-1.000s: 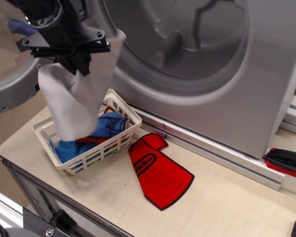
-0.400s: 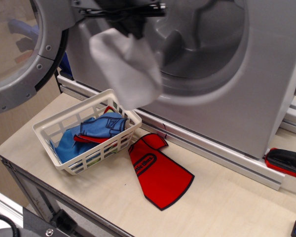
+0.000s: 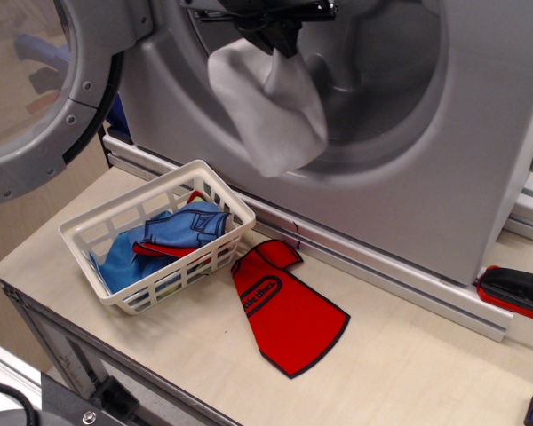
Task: Put clothes in laundry machine
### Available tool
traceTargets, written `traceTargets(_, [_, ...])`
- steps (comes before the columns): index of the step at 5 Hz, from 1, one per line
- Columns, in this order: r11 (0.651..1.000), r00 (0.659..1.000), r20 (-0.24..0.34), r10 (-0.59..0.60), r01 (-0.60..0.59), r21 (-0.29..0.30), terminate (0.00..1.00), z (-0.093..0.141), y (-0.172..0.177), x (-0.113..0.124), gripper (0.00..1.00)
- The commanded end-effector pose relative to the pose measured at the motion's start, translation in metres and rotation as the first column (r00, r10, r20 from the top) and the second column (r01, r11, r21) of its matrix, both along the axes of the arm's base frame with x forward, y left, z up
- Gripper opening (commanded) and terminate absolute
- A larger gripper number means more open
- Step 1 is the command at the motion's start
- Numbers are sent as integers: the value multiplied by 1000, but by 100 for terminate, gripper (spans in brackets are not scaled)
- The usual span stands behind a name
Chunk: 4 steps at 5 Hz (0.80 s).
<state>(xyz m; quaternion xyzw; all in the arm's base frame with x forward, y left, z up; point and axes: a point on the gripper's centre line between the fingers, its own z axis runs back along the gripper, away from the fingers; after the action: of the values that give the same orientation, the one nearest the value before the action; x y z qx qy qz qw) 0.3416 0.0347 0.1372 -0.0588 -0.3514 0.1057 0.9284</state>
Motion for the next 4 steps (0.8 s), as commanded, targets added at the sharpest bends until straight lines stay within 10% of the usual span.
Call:
traceTargets(1, [999, 997, 63, 33, -33, -6, 0, 6, 0, 24, 0])
traceTargets(3, [997, 996, 47, 77, -78, 20, 0, -12, 7, 43, 0])
traceTargets(4, [993, 994, 47, 102, -105, 50, 0, -17, 11, 50, 100])
